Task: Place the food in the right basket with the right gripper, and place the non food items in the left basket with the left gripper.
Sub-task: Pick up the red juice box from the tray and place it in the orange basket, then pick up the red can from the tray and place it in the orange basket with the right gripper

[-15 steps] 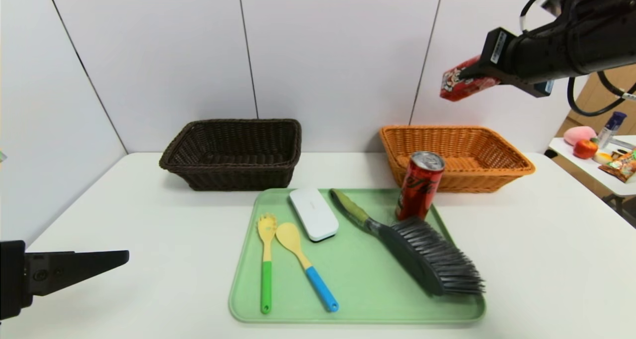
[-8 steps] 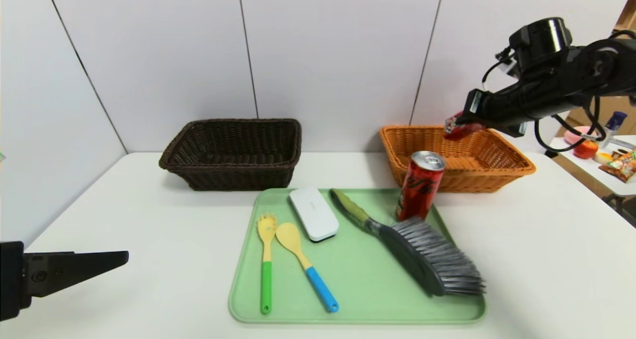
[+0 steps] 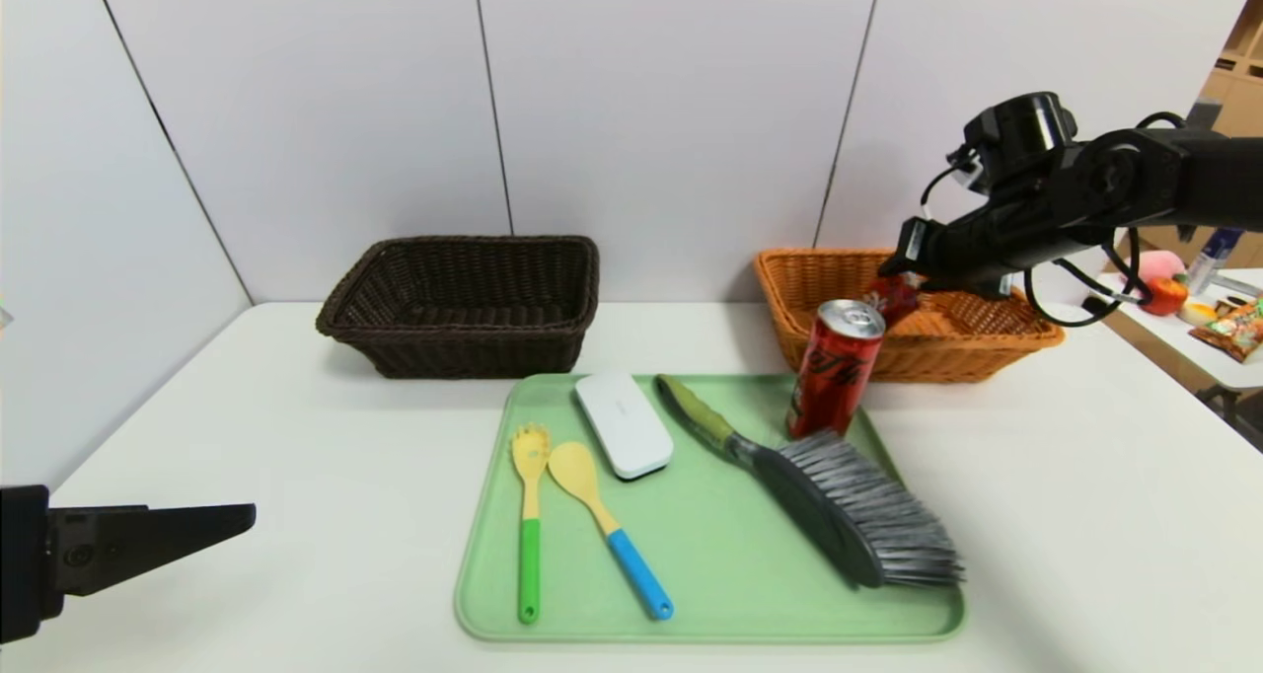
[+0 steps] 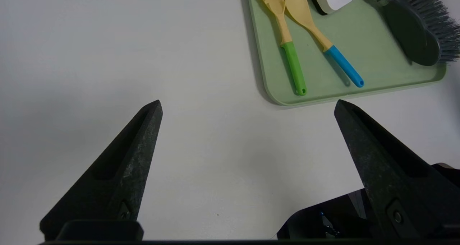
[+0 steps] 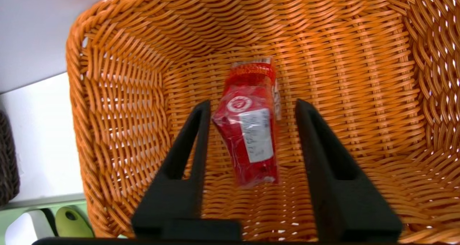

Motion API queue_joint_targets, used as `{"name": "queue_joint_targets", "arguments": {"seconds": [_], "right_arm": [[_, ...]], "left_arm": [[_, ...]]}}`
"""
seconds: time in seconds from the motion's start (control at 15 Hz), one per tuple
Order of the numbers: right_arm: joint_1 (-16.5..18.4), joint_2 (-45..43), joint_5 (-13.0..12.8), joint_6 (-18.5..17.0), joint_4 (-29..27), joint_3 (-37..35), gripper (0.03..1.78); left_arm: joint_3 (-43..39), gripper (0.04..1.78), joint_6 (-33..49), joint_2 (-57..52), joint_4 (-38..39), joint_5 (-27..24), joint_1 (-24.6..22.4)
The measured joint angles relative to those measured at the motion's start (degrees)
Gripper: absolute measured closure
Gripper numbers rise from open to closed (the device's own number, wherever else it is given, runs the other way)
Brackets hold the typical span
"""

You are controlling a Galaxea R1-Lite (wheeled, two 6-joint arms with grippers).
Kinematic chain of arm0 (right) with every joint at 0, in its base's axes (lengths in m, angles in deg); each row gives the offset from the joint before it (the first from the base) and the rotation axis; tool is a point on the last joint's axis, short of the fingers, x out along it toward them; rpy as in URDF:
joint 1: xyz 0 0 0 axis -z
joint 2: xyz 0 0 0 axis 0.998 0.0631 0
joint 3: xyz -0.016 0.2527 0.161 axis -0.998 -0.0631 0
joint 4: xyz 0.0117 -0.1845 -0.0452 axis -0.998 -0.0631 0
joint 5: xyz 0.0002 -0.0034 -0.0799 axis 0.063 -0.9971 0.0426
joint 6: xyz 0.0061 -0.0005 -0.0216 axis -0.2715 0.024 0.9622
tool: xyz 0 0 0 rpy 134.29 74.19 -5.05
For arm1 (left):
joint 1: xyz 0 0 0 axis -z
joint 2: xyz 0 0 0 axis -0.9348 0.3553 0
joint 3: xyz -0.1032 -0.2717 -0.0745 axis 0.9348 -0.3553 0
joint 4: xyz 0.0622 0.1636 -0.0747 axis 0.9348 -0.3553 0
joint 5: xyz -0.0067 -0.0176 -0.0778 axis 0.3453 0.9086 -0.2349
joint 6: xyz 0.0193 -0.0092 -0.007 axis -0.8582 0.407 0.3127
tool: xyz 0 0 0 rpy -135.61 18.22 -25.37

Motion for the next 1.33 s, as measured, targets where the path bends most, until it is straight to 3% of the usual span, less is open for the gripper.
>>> {"name": "queue_joint_targets", "arguments": {"seconds": [0.33,0.67,0.8,1.0,1.2,1.33], "right_arm": [[-0.15,-2.94,-0.60,-0.12,0.17,0.20,0.54],[-3.04,-16.31,-0.79,0.27,0.56,-2.41,0.34],[-5.55,-23.21,-0.82,2.30,0.50,-10.34,0.28],[-9.96,-33.60,-0.85,7.74,1.82,-29.62,0.22],[-14.92,-40.92,-2.11,10.89,11.45,-47.10,0.18],[-20.08,-44.13,-5.61,10.64,20.48,-54.54,0.17]], "left_arm": [[-1.12,0.13,0.02,-0.05,0.10,-0.02,0.00],[-2.00,0.13,0.05,-0.48,0.10,-0.06,0.00],[-2.26,0.13,0.05,-0.88,0.05,-0.39,0.00],[-2.47,0.13,0.02,-1.46,0.00,-0.41,0.05],[-2.50,0.13,0.02,-2.18,-0.28,-0.44,0.05],[-2.76,0.13,0.02,-2.71,-0.32,-0.41,0.05]]}}
